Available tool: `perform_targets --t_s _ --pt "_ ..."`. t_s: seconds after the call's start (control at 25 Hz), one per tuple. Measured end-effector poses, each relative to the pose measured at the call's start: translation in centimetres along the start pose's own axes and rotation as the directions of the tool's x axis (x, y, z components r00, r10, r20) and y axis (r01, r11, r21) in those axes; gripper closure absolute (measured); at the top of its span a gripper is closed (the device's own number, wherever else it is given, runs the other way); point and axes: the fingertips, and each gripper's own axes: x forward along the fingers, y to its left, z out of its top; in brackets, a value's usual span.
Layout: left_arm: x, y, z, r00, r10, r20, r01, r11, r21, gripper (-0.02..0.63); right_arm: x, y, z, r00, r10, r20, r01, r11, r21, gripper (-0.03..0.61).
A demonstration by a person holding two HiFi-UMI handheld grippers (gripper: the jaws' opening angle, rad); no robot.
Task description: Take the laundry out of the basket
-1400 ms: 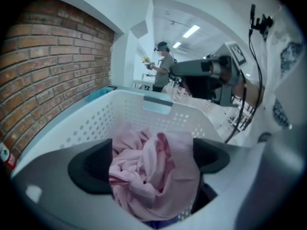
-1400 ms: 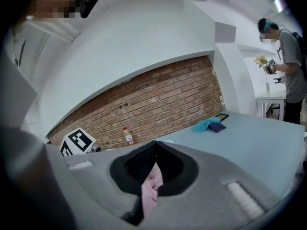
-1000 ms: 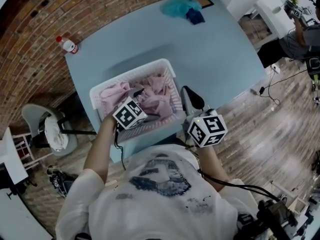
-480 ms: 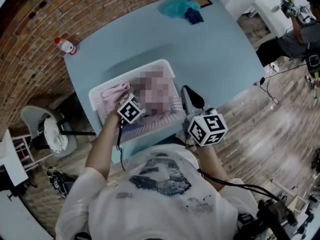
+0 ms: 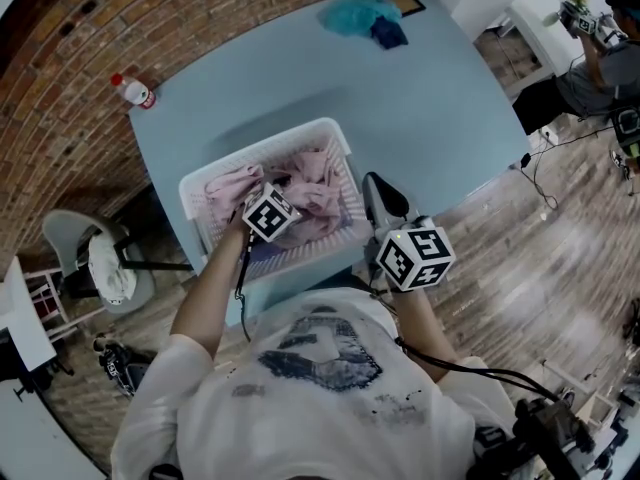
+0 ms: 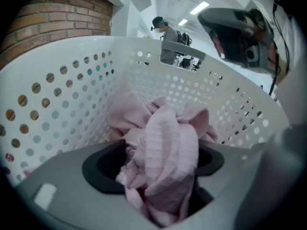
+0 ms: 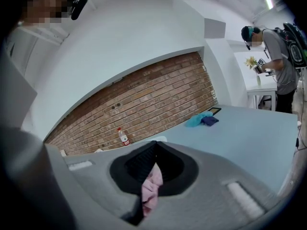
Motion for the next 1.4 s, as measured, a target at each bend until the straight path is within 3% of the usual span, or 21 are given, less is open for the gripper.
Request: perform_targets --t_s 0.16,0.4,0.56,0.8,1.16,1.4 --pt "-1.3 -0.1 0.4 0.999 0.005 0.037 -0.006 1.000 0.004 0.321 -0.3 0.0 0.1 1.000 -0.001 0.006 0.001 1.000 0.006 0.580" --pt "-2.2 -0.5 0.7 0.996 0.043 0.081 -0.049 0.996 0.072 0.398 -0.6 -0.2 0.2 1.000 -0.006 0.009 0.006 1.000 0.016 0.580" --pt "-2.8 -0.7 1.1 0.993 0.051 0.104 -0.059 0.996 0.073 0.420 -0.9 -0.4 0.2 1.000 -0.012 0.008 0.012 1.000 0.022 0.580" --pt "-4.4 -0.3 1.7 0.984 0.066 0.168 -0.067 0.998 -0.001 0.433 -1.4 -0.5 0.1 1.000 -0.019 0.011 0.018 1.000 0.025 0.580" --pt "-8.0 0.7 3.2 0.941 0.141 0.308 -0.122 0.989 -0.081 0.448 -2.2 0.8 -0.1 0.999 -0.024 0.022 0.023 1.000 0.020 0.580" --pt "-12.1 0.9 4.7 0.895 0.172 0.412 -0.123 0.982 -0.143 0.460 -3.3 2.2 -0.1 0.999 -0.032 0.038 0.032 0.999 0.013 0.580"
